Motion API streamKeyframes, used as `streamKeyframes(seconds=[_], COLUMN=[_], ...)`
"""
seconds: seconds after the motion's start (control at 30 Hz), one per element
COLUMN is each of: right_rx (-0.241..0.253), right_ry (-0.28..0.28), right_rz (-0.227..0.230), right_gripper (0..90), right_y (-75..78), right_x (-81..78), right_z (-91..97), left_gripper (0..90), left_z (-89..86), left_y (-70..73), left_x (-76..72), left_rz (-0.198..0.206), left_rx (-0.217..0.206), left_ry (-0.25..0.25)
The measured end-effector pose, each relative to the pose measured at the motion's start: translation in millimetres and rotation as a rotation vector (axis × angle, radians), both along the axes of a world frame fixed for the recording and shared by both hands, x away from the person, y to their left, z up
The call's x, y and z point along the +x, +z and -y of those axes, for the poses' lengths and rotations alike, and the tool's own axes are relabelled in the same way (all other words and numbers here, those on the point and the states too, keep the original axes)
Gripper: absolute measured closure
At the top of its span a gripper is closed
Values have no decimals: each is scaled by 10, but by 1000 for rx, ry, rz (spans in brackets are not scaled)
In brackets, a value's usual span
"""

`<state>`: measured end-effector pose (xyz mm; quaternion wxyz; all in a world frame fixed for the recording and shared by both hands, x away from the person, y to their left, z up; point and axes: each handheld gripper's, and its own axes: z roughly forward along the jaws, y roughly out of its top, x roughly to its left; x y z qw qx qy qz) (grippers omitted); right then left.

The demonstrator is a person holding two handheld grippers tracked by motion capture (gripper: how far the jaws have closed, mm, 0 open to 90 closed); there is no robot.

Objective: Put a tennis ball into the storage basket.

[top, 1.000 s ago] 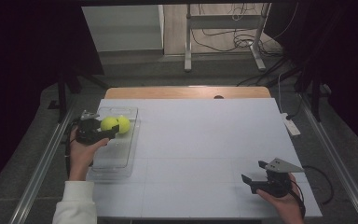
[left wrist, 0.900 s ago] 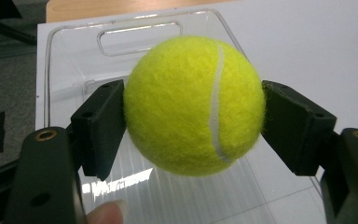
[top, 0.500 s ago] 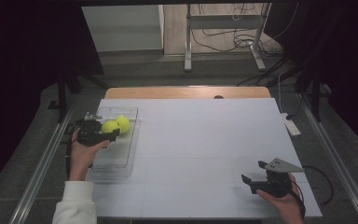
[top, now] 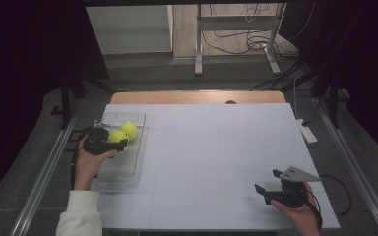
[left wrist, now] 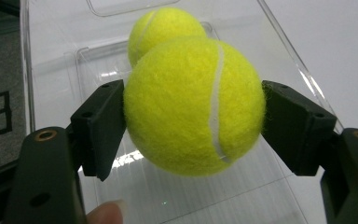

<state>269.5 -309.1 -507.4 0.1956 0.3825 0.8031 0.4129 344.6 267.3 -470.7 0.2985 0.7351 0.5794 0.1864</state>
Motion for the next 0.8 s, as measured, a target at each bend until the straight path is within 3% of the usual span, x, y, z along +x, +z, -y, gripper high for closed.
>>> streamKeyframes(seconds=[0.13, 0.8], right_rx=[-1, -5], right_ry=[1, -2], right_rz=[0, 0], right_gripper=[132, 131], right_y=[-2, -3], right_x=[1, 2], right_z=[-2, 3], left_gripper=[267, 265], left_z=[20, 53], left_y=[-26, -81], left_x=[10, 38], left_rz=[-19, -81], left_rx=[33, 40], left_ry=[-4, -38])
